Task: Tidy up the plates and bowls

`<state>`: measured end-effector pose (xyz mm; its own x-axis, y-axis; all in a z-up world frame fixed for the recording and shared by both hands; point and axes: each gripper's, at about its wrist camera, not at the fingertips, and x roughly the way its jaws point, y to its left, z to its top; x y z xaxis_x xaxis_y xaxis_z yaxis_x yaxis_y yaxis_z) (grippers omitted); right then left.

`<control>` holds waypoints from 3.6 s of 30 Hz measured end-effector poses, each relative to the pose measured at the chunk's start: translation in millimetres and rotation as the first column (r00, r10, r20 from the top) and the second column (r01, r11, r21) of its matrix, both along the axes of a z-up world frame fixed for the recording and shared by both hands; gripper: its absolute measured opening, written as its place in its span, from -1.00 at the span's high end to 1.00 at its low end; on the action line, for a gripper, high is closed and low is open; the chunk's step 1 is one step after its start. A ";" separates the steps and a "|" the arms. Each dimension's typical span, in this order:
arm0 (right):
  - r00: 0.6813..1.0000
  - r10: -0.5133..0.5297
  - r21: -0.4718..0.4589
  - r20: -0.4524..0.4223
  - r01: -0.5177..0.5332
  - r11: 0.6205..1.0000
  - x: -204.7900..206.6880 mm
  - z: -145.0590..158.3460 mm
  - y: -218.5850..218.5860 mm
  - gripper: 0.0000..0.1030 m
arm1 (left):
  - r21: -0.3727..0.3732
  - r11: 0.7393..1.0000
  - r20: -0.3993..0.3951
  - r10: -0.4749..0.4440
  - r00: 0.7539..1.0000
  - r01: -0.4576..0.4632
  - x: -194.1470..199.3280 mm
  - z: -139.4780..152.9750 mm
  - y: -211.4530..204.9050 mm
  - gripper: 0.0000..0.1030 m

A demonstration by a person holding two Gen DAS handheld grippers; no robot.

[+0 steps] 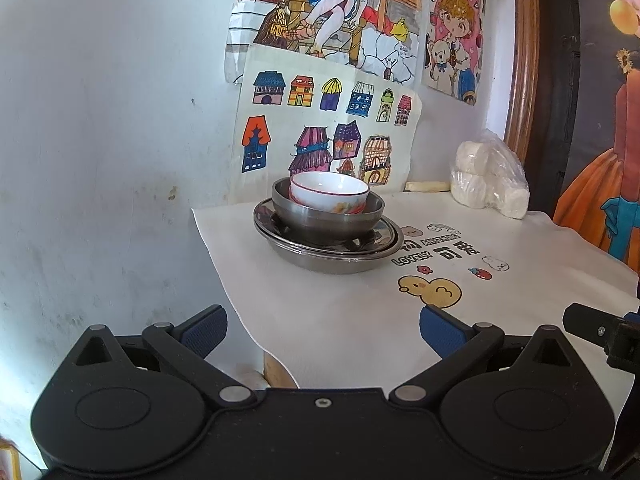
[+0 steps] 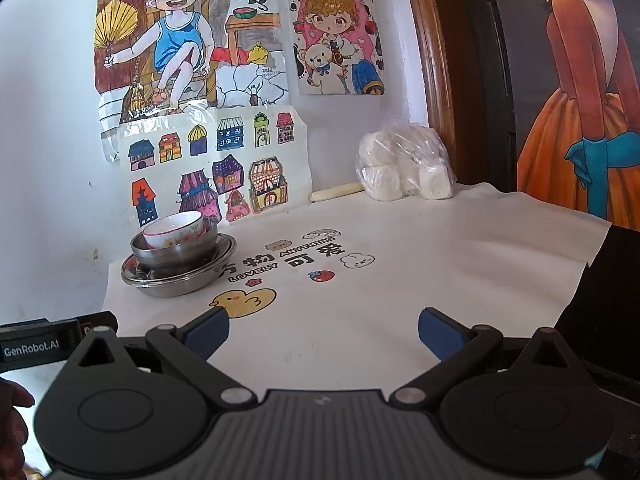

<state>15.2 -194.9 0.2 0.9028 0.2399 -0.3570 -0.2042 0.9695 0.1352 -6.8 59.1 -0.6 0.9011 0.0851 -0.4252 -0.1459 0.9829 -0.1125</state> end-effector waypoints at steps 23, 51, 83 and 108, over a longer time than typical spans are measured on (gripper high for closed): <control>1.000 -0.010 -0.002 -0.013 0.010 1.000 3.9 -2.6 -1.7 -1.00 | -0.007 1.000 -0.016 0.002 1.000 -0.003 4.8 -3.8 -0.7 -0.98; 1.000 -0.015 -0.001 -0.002 0.015 1.000 0.1 -0.6 -2.4 -1.00 | -0.003 1.000 -0.010 0.005 1.000 -0.005 0.2 -2.1 -3.3 -0.98; 1.000 -0.017 -0.001 -0.006 0.017 1.000 0.3 -2.1 -1.8 -1.00 | -0.002 1.000 -0.011 0.004 1.000 -0.004 0.7 -2.7 -3.6 -0.98; 1.000 -0.013 0.001 -0.014 0.013 1.000 1.6 -6.3 -2.2 -1.00 | -0.007 1.000 -0.020 -0.008 1.000 0.007 2.7 -5.8 -4.0 -0.98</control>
